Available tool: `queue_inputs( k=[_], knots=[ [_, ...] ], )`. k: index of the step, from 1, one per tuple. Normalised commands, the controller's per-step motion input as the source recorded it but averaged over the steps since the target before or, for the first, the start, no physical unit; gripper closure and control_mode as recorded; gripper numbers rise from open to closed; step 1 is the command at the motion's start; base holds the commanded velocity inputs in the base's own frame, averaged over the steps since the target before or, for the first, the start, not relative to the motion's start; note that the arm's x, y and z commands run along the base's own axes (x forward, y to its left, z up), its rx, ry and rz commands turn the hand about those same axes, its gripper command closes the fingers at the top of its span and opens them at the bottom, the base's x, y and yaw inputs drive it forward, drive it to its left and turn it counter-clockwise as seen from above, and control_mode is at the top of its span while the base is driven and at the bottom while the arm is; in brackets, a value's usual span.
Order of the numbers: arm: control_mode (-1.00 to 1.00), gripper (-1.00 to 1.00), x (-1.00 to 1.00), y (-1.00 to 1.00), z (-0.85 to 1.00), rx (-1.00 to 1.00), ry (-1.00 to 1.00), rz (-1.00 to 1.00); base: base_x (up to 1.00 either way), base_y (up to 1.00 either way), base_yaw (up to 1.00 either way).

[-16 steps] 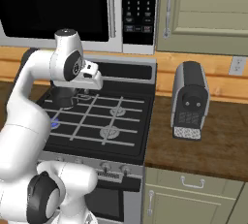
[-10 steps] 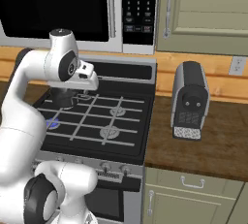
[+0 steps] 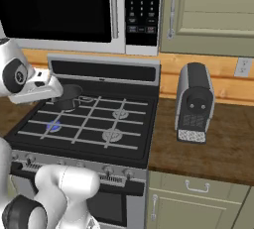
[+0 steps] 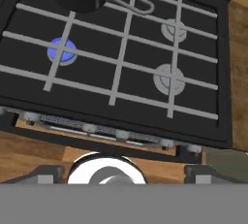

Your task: Turn off the front left burner of the stove.

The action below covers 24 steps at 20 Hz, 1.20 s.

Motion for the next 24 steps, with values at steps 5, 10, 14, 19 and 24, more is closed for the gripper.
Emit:
queue_inputs(
  k=[5,10,14,19,24],
  knots=[
    [-1.00,-1.00,-0.68,1.00,-0.26,-0.52,-0.05,0.26,0.00,0.00,0.00],
    [-1.00,-1.00,-0.66,1.00,-0.32,-0.55,-0.01,0.33,0.00,0.00,0.00],
    [-1.00,-1.00,-0.55,1.00,-0.40,-0.54,0.00,0.37,0.00,0.00,0.00],
    [-1.00,-1.00,-0.43,0.96,-0.61,-0.51,0.00,0.42,0.00,0.00,0.00],
    [-1.00,-1.00,-0.08,0.35,-0.73,-0.30,0.00,0.34,0.00,0.00,0.00]
  ],
)
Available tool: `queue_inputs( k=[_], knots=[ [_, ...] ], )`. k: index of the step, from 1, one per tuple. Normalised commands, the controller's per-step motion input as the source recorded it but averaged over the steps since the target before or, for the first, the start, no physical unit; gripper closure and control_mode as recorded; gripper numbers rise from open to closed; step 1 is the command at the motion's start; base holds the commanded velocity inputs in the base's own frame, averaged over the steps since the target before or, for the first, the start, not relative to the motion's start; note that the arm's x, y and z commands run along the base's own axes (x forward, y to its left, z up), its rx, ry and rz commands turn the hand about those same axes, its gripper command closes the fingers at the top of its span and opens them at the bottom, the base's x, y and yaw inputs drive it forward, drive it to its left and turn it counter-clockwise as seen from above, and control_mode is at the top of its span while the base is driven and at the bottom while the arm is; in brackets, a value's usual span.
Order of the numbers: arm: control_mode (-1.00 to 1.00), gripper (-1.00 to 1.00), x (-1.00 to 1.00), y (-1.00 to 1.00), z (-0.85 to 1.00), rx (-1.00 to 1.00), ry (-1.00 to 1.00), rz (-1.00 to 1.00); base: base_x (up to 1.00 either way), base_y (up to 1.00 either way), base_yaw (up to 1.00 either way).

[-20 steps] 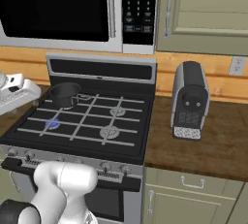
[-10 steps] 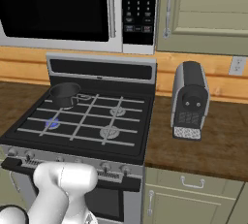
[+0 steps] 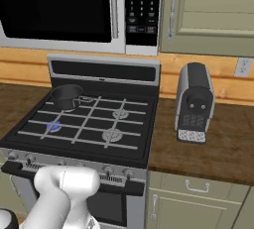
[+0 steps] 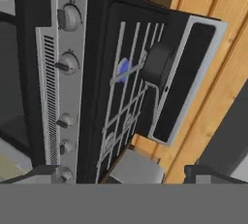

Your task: Turn off the front left burner of the stove.

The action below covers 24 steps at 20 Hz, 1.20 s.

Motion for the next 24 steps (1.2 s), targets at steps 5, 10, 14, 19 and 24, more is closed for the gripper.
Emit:
queue_inputs(
  k=[5,10,14,19,24],
  knots=[
    [-1.00,-1.00,0.24,0.14,-0.78,-0.07,0.00,0.15,0.00,0.00,0.00],
    [-1.00,-1.00,0.45,0.14,-0.74,0.00,0.00,0.06,0.00,0.00,0.00],
    [-1.00,-1.00,0.40,0.19,-0.63,0.00,0.00,0.05,0.00,0.00,0.00],
    [-1.00,-1.00,0.46,0.19,-0.46,0.00,-0.04,0.03,0.00,0.00,0.00],
    [-1.00,-1.00,0.47,0.18,-0.20,0.00,-0.06,0.00,0.00,0.00,0.00]
  ],
)
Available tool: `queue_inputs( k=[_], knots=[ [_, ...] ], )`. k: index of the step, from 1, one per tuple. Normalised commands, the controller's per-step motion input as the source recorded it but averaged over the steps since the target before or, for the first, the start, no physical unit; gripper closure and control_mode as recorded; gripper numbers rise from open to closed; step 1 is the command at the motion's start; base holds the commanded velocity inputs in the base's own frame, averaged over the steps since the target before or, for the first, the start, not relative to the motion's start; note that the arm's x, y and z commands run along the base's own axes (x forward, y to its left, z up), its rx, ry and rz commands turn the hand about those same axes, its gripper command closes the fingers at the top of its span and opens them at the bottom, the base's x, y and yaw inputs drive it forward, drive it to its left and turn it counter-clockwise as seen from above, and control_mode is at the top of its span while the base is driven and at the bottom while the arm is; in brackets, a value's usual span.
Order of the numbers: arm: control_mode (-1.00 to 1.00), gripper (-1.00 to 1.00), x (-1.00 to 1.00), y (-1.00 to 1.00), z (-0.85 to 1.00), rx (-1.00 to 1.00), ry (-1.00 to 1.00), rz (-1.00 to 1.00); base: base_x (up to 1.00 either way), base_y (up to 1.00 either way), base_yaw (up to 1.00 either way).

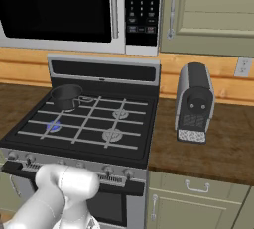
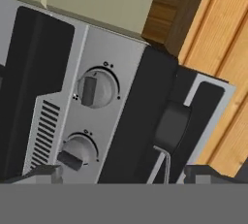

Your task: Turn off the front left burner of the stove.

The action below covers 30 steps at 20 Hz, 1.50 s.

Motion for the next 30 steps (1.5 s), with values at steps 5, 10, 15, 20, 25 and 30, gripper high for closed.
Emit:
queue_inputs(
  k=[5,10,15,20,25,30],
  knots=[
    [-1.00,-1.00,0.48,0.06,-0.31,0.00,-0.09,0.00,0.00,0.00,0.00],
    [-1.00,-1.00,0.06,0.00,-0.46,0.00,-0.14,0.00,0.00,0.00,0.00],
    [-1.00,-1.00,0.03,0.07,-0.34,0.00,-0.18,0.00,0.00,0.00,0.00],
    [-1.00,-1.00,0.24,0.22,-0.04,0.01,-0.09,0.00,0.00,0.00,0.00],
    [-1.00,-1.00,0.10,0.26,0.00,0.06,-0.06,0.00,0.00,0.00,0.00],
    [-1.00,-1.00,0.03,0.10,0.00,0.10,-0.01,0.00,0.00,0.00,0.00]
  ],
)
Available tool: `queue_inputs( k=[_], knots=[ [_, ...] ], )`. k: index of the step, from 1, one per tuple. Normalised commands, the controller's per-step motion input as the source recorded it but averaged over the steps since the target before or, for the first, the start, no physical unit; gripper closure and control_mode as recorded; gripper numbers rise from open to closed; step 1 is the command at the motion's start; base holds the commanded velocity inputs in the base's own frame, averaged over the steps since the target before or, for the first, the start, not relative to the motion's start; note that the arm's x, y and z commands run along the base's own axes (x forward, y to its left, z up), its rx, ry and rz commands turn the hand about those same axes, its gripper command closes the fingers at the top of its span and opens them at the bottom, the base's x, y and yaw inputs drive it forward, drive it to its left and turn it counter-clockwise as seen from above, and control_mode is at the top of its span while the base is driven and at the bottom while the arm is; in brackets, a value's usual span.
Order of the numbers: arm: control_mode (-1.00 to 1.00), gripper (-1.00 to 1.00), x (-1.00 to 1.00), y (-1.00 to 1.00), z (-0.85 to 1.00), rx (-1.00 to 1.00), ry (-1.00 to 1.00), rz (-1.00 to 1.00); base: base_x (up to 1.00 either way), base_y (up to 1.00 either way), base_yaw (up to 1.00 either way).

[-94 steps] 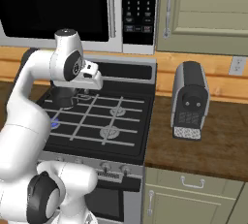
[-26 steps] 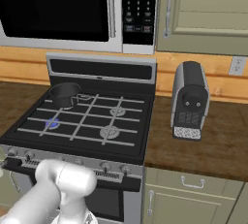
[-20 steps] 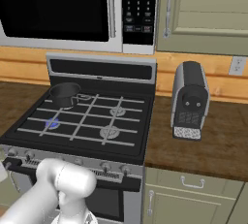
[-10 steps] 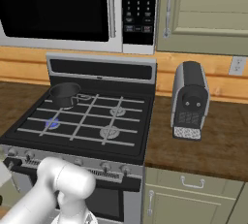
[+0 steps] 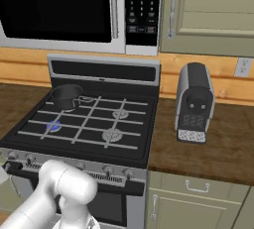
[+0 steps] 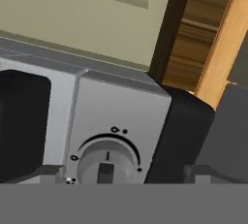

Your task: Turn off the front left burner of the stove.

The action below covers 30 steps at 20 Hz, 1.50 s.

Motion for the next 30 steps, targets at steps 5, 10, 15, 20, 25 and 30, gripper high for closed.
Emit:
queue_inputs(
  k=[5,10,15,20,25,30],
  knots=[
    [-1.00,-1.00,0.08,-0.17,0.00,0.22,0.00,0.00,0.00,0.00,0.00],
    [-1.00,-1.00,0.09,-0.19,-0.03,0.27,0.00,0.02,0.00,0.00,0.00],
    [-1.00,-1.00,0.25,-0.03,0.00,0.12,0.00,0.02,0.00,0.00,0.00],
    [-1.00,-1.00,0.20,0.00,0.00,0.00,0.00,0.00,0.00,0.00,0.00],
    [-1.00,-1.00,0.20,-0.02,0.00,0.00,0.00,0.01,0.00,0.00,0.00],
    [-1.00,-1.00,0.07,-0.26,-0.01,0.01,0.00,0.06,0.00,0.00,0.00]
  ],
)
